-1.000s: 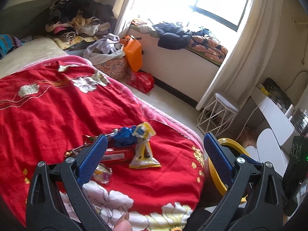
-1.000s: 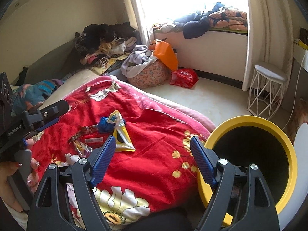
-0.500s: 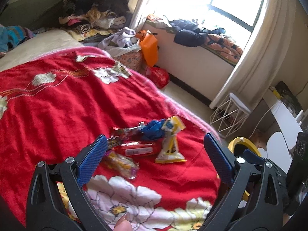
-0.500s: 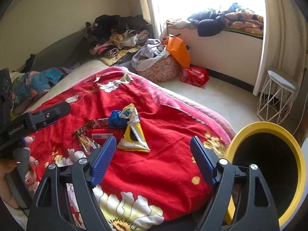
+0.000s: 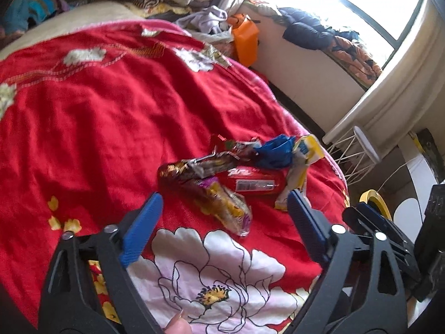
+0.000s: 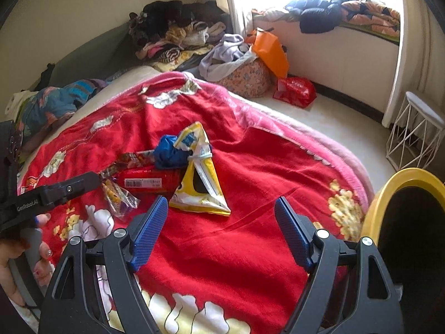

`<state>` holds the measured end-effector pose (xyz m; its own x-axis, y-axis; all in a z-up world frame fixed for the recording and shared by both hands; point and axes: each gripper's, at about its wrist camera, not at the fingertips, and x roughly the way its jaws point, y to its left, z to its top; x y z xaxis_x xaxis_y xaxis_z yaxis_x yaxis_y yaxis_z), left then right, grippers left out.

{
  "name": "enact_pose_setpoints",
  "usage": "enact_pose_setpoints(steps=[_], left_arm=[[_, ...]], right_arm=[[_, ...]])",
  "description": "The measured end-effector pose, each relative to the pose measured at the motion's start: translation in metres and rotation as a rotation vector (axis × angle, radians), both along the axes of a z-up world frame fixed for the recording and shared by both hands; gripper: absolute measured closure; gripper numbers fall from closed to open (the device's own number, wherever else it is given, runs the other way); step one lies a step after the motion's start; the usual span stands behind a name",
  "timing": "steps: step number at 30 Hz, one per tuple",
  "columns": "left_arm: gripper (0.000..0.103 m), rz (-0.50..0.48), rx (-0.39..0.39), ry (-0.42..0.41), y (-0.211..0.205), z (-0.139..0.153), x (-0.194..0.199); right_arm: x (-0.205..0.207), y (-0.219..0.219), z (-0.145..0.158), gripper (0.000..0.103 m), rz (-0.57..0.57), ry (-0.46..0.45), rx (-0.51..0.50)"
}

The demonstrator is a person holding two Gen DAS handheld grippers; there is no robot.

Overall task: Collect trash
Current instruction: 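Close the left gripper on a purple wrapper while the right gripper grasps the yellow-white chip bag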

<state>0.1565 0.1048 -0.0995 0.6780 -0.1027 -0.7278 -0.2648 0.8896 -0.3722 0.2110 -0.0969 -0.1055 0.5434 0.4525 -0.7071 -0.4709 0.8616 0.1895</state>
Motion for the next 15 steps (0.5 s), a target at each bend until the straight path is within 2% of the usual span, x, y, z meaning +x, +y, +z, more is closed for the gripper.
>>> enact_pose_setpoints(steps=[5, 8, 15], left_arm=[[0.045, 0.004, -0.061, 0.030, 0.005, -0.011, 0.006], [0.052, 0.011, -0.096, 0.046, 0.008, -0.018, 0.011], [0.056, 0.023, -0.134, 0.055, 0.013, -0.024, 0.014]], right_arm=[[0.007, 0.005, -0.012, 0.026, 0.005, 0.030, 0.000], [0.013, 0.008, -0.017, 0.026, 0.010, 0.049, 0.006], [0.021, 0.017, -0.026, 0.026, 0.031, 0.081, 0.016]])
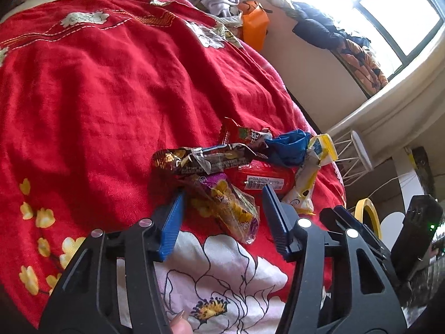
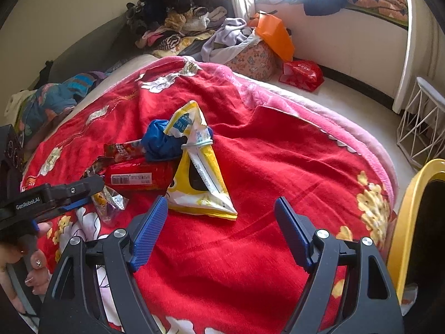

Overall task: Collect trash
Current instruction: 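Close the left gripper on a purple wrapper while the right gripper grasps the yellow-white chip bag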

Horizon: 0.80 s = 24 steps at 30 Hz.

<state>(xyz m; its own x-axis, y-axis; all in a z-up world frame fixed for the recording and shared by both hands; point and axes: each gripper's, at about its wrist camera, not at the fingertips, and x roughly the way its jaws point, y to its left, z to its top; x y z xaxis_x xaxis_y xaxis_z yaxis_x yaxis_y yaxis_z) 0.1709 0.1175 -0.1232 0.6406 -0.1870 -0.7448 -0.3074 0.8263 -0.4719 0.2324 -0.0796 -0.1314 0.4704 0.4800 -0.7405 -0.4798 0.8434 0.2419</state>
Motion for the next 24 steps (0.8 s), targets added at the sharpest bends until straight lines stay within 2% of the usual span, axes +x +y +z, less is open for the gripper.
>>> enact_pose_setpoints(steps=[4, 16, 17, 18, 22, 24], left_arm=[[0.058, 0.014, -0.023, 0.003, 0.007, -0.002, 0.001], [0.082, 0.017, -0.090, 0.007, 0.019, -0.006, -0.006], [0.083, 0.012, -0.091, 0.006, 0.018, -0.006, -0.007], [0.084, 0.003, -0.092, 0.004, 0.016, -0.004, -0.009], [0.084, -0.029, -0.092, 0.000, 0.011, 0.001, -0.011], [0.084, -0.046, -0.089, -0.002, 0.006, 0.002, -0.013]], right_arm=[[0.007, 0.007, -0.006, 0.027, 0.010, 0.024, 0.004], [0.022, 0.026, -0.021, 0.027, 0.011, 0.087, 0.023], [0.021, 0.027, -0.022, 0.028, 0.009, 0.089, 0.018], [0.021, 0.027, -0.023, 0.036, 0.007, 0.092, 0.014], [0.019, 0.024, -0.024, 0.043, -0.001, 0.099, 0.016], [0.015, 0.021, -0.023, 0.050, -0.006, 0.097, 0.009]])
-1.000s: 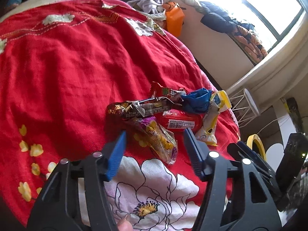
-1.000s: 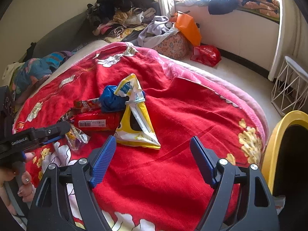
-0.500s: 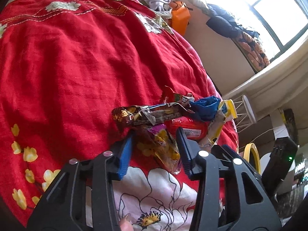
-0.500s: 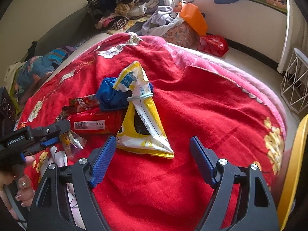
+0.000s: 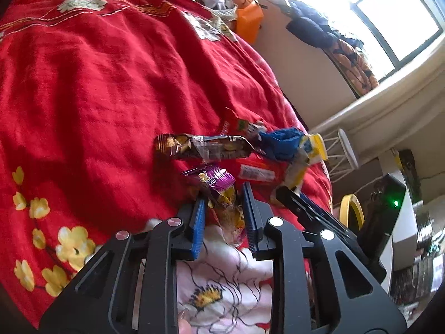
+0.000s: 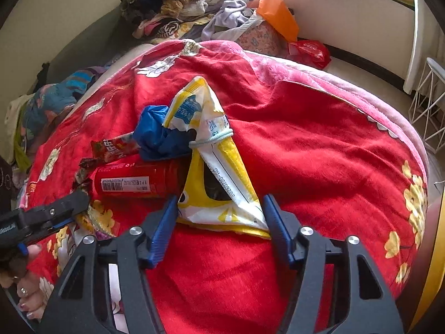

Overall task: Collect trash
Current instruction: 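Close the left gripper on a purple wrapper while the right gripper grasps the yellow-white chip bag, then lift the purple wrapper and yellow-white chip bag and carry both over the bin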

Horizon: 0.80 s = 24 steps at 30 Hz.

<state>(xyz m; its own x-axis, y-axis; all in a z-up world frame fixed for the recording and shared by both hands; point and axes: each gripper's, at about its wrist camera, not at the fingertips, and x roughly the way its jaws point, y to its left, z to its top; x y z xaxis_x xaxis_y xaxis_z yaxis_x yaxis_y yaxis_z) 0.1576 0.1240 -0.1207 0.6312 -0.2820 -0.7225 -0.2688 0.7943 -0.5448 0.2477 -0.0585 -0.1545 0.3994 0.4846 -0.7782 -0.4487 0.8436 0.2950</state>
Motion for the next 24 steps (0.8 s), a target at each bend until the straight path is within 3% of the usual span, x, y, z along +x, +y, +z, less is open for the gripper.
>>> enact_pose_setpoints(steps=[24], left_arm=[[0.085, -0.132, 0.066, -0.071, -0.052, 0.028, 0.001]], right_arm=[[-0.047, -0.058, 0.023, 0.054, -0.070, -0.010, 0.070]])
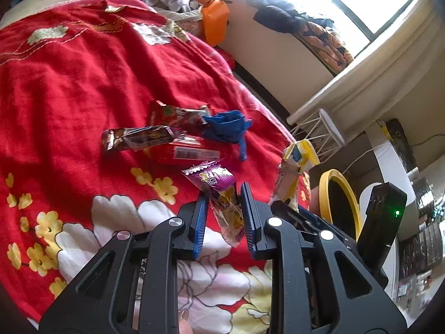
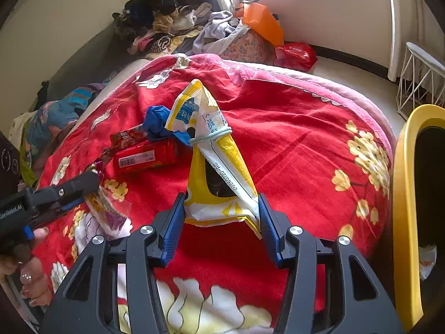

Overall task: Collect trash
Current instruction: 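Lift the purple wrapper and yellow-white chip bag and carry both over the bin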

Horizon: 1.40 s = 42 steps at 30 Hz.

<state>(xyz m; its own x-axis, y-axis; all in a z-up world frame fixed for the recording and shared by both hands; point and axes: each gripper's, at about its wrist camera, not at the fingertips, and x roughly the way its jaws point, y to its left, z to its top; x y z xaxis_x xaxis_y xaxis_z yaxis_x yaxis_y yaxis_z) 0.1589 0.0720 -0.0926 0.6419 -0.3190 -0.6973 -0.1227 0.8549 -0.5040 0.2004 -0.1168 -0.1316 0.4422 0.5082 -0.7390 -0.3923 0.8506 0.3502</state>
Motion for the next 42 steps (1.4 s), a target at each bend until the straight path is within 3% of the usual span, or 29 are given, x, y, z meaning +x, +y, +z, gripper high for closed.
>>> enact_pose_setpoints(steps=[17, 42], left_arm=[[0.085, -0.081, 0.040, -0.062, -0.039, 0.023, 0.003], [0.085, -0.226, 0.092, -0.134, -0.112, 0.047, 0.012]], right_arm=[[-0.015, -0.033, 0.030, 0.054, -0.047, -0.068, 0.039], [-0.020, -0.125, 0.057, 0.054, -0.269, -0.162, 0.031]])
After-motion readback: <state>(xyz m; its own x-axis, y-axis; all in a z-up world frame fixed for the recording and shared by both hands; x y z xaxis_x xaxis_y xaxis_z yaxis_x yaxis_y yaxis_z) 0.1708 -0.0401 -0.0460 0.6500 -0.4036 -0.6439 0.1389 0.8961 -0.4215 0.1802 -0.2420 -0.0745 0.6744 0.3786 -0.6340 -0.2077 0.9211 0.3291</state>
